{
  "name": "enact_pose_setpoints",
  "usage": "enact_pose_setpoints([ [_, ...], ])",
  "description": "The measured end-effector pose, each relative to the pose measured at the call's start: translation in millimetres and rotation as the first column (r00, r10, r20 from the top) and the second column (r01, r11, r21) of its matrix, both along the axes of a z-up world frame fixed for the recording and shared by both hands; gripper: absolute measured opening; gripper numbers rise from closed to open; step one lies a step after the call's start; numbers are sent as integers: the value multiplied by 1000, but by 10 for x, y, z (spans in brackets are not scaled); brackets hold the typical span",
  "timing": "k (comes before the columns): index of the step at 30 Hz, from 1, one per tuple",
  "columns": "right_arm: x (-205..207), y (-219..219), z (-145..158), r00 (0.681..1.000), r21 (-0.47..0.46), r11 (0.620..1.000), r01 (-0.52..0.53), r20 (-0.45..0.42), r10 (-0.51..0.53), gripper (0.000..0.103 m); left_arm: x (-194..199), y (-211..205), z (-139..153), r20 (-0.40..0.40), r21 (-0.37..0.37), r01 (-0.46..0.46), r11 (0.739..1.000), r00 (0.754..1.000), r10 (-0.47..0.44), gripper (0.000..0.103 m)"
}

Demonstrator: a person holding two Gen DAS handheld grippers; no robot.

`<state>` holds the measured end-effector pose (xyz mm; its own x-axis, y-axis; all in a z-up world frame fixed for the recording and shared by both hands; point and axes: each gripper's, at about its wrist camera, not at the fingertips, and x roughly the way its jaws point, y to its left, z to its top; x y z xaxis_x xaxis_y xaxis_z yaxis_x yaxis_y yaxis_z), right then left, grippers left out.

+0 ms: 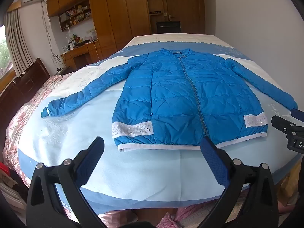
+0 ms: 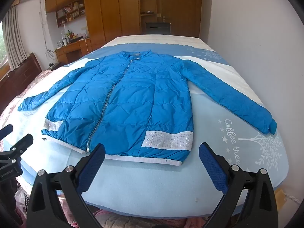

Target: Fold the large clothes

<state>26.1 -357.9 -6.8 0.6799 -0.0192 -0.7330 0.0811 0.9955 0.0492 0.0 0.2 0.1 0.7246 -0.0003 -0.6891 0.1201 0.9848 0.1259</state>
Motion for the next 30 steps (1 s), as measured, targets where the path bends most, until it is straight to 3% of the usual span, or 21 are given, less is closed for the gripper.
enact_pose_setpoints([
  [30, 12, 14, -5, 1000, -8, 1000, 2, -2, -2, 99, 29, 2, -37, 1, 2, 7, 1000, 1000, -7, 100],
])
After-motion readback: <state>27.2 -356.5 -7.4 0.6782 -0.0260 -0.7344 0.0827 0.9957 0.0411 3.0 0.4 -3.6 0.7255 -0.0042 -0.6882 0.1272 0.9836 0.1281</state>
